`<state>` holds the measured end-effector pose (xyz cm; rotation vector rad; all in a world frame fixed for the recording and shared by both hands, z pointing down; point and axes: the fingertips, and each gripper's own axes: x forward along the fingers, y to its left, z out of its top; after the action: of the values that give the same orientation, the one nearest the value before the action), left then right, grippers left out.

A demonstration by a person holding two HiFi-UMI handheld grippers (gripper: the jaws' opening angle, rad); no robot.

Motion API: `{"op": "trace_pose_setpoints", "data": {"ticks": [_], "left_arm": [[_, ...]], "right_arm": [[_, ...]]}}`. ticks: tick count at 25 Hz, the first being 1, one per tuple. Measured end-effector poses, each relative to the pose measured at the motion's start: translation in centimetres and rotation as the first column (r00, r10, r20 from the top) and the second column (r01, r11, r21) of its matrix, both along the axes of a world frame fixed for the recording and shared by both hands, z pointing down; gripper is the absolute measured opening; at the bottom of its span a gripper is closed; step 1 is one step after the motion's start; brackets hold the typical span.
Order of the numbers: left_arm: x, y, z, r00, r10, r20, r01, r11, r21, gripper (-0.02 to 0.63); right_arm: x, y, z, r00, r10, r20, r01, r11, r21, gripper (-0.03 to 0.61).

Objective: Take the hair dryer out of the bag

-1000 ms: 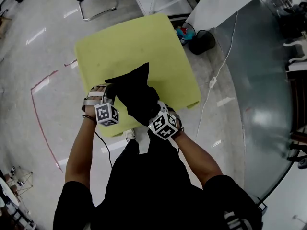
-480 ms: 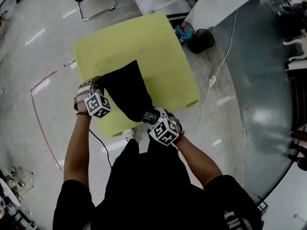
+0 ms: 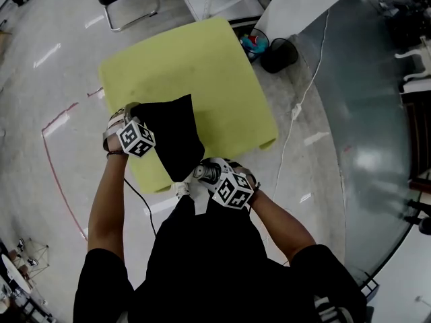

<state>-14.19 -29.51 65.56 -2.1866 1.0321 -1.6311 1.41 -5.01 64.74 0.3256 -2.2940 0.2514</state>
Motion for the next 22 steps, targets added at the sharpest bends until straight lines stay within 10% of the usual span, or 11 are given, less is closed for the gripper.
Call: {"op": "trace_pose_setpoints", "data": {"ticks": [13,16,18,22], "left_arm": [[-2.6,0.0,2.2,0.983,-0.168,-0.070,0.159,0.980,-0.117,0.017],[-3.3,0.6,2.5,0.967,-0.226,-0.118,0.215,0.972,-0.099,0.169],[-3.5,1.6,2.2,0.944,-0.269,-0.192,0.249,0.961,-0.125,0.301],[-5.1,5.0,0.3,0.827,-0.407,-0.388,0.367,0.914,-0.176,0.336]], "right_arm": [[2.1,1.7,-0.8,0.997,0.058,0.053,-0.057,0.998,-0.011,0.212],[2.8,0.6,-1.4,0.987,0.141,0.078,-0.141,0.990,-0.015,0.212],[3.4,-0.3,-1.9,0.972,0.211,0.103,-0.210,0.978,-0.018,0.212],[3.9,-2.1,-3.2,0.923,0.342,0.174,-0.344,0.939,-0.020,0.212]]}}
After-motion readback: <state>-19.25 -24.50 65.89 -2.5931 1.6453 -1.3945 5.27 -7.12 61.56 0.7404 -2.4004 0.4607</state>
